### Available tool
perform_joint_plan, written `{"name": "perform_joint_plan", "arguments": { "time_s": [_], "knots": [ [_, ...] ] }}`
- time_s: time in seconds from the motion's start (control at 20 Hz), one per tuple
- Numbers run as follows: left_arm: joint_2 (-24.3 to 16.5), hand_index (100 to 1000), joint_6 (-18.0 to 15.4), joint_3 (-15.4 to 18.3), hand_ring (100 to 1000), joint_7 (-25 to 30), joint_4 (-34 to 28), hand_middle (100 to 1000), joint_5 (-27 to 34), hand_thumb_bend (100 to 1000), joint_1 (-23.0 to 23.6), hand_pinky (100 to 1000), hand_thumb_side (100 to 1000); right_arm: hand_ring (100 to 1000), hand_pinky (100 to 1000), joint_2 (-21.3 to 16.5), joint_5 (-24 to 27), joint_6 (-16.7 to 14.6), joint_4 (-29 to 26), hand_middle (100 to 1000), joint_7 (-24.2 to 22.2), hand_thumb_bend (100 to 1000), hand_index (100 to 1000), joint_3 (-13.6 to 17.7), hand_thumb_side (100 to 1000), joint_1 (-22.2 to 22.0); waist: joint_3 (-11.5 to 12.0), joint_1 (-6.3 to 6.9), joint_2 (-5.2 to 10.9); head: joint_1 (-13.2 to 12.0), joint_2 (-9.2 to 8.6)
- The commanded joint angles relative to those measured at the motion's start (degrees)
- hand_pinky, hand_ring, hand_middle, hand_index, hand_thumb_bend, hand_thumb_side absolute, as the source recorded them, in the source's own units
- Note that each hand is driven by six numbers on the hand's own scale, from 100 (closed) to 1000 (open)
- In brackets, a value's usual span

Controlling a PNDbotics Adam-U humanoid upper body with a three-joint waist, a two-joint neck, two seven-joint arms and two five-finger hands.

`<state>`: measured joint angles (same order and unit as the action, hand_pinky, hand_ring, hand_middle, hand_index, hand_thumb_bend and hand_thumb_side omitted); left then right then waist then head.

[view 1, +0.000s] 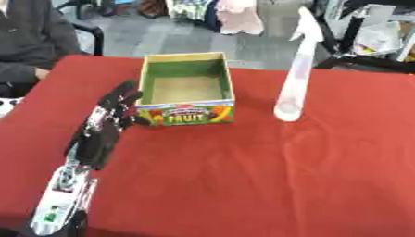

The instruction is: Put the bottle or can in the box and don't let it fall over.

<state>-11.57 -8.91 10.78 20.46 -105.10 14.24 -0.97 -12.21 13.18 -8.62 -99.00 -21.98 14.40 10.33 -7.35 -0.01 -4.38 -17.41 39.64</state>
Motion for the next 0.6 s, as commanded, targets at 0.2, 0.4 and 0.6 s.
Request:
{"name": "perform_joint_plan", "arguments": {
  "time_s": [0.2,0.4,0.6],
  "knots": [
    [-1.0,1000,-0.09,-0.31,1000,0.36,-1.06,1000,-0.46,185,-0.42,651,918,1000,795,-10.48,2.34,-4.31,3.8,1000,-1.35,100,915,-4.49,473,9.1,0.93,-0.37,0.66,1.89,-0.79],
    [-1.1,1000,-0.33,-0.74,1000,0.76,-1.15,1000,-0.69,181,-0.64,651,914,1000,796,-14.42,1.39,-6.69,11.7,1000,-2.38,100,940,-7.48,470,16.78,1.7,-0.36,0.41,3.69,-1.58],
    [-0.9,1000,-0.32,-1.22,1000,1.2,-1.01,1000,-0.8,182,-1.0,651,921,1000,796,-15.48,-1.47,-8.37,21.24,1000,-4.6,100,953,-9.4,470,23.91,2.78,-0.25,0.01,6.0,-2.44]
  ]
}}
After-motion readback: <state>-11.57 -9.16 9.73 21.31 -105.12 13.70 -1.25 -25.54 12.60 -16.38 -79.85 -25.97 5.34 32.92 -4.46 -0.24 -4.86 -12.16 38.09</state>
